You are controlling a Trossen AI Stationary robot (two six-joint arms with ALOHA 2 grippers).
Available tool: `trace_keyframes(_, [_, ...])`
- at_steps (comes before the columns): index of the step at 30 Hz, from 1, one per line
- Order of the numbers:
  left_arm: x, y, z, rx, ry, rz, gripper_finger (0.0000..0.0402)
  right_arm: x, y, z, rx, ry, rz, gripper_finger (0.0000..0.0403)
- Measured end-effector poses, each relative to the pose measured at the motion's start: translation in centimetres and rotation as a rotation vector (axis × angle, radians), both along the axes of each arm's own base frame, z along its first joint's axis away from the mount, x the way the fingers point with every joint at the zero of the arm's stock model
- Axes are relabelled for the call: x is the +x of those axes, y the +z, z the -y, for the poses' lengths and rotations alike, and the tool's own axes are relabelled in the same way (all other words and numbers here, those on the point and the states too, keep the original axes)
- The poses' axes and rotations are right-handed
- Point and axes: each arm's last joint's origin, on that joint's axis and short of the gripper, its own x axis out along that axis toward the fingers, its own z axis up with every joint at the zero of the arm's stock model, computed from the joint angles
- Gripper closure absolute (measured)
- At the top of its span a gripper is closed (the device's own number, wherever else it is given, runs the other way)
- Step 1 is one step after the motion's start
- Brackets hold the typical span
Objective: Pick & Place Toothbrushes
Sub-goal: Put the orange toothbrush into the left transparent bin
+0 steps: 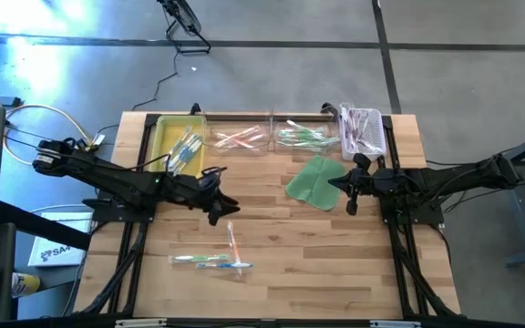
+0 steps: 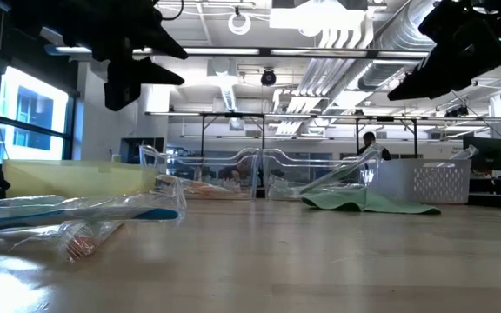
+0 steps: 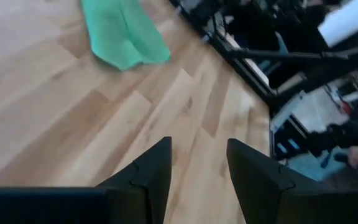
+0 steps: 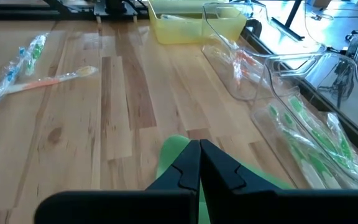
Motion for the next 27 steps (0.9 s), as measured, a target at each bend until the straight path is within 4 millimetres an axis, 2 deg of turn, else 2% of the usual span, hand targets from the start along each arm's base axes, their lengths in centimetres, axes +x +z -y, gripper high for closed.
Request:
trace_keyframes(4, [0.4,1.5,-0.1,0.019,0.041,-0.011,0.0263,-0.1,-0.3,0.0,-0.004,0.000,-0.035,0.0401])
trace_keyframes(10, [2.3,2.4,0.3,0.010,0.053,-0.151,0.0297,-0.2,-0.4,0.0,-0.005,0.000,-0.050,0.0401])
trace_keyframes(14, [4.0,1.7,0.7,-0.066,0.034,-0.295,0.0315,-0.2,-0.5,0.0,-0.001,-0.002,-0.058,0.0401])
trace_keyframes(19, [5.6,2.1,1.5,-0.240,-0.036,-0.423,0.0329,-0.3,-0.6,0.0,0.004,0.002,-0.070,0.0401])
trace_keyframes(23, [5.6,2.2,1.7,-0.322,-0.030,-0.565,0.0334,-0.3,-0.7,0.0,0.004,0.002,-0.079,0.0401])
trace_keyframes(27, [4.8,1.7,1.5,-0.298,0.019,-0.716,0.0335,-0.3,-0.9,0.0,0.005,0.000,-0.102,0.0401])
